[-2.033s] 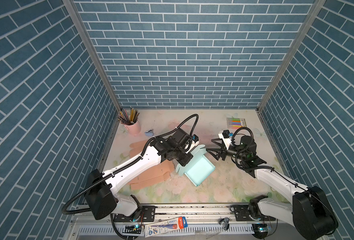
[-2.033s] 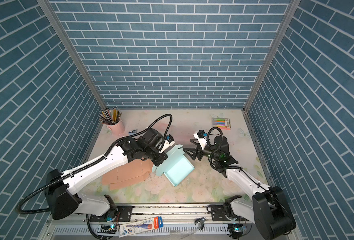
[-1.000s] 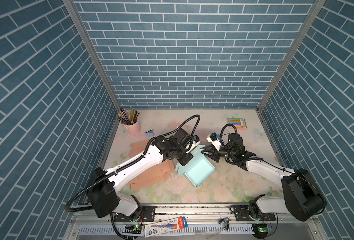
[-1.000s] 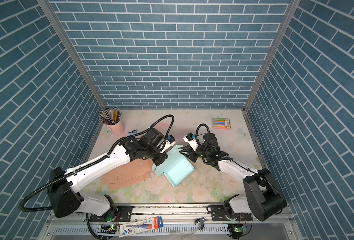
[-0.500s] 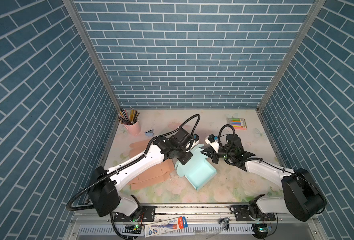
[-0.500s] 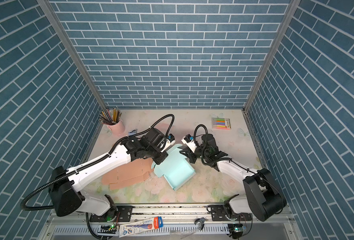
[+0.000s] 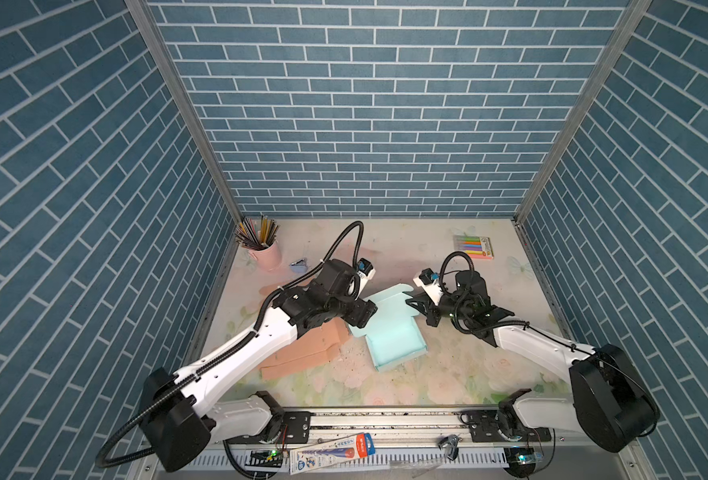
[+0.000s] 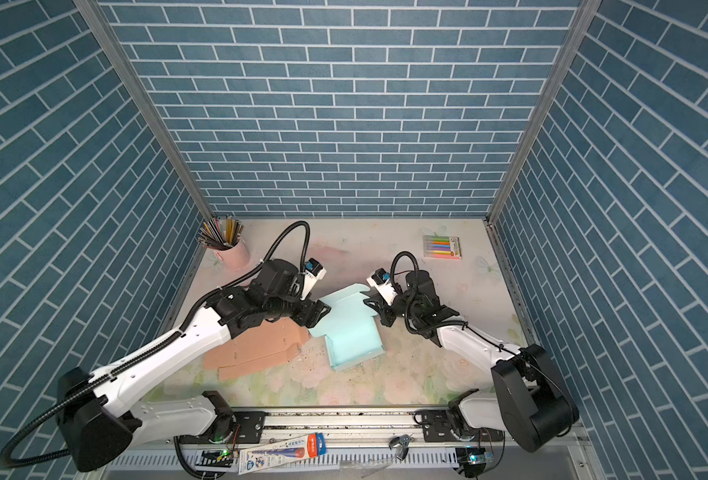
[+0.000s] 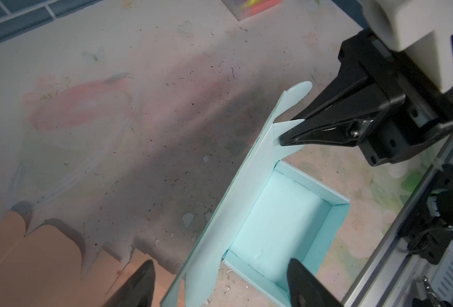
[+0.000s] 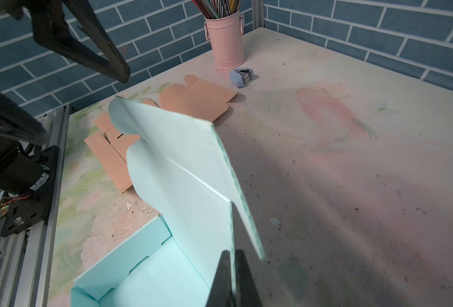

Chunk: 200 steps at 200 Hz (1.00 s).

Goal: Fold the paper box

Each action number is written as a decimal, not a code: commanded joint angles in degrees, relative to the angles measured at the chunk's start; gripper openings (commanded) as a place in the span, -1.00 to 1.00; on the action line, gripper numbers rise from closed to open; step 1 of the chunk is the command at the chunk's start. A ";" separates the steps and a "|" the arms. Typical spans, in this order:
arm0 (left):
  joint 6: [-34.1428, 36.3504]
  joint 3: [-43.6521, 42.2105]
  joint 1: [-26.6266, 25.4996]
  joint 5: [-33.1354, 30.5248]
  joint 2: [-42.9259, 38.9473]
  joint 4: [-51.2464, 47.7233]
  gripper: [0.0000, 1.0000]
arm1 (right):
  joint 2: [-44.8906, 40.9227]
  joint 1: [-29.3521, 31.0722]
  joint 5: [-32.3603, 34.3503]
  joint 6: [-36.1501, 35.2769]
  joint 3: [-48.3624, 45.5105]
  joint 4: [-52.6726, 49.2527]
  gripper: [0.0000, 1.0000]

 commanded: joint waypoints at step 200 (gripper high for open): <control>-16.93 -28.24 3.27 4.59 -5.06 31.23 -0.34 | -1.68 0.58 3.76 0.42 -1.53 2.17 -0.94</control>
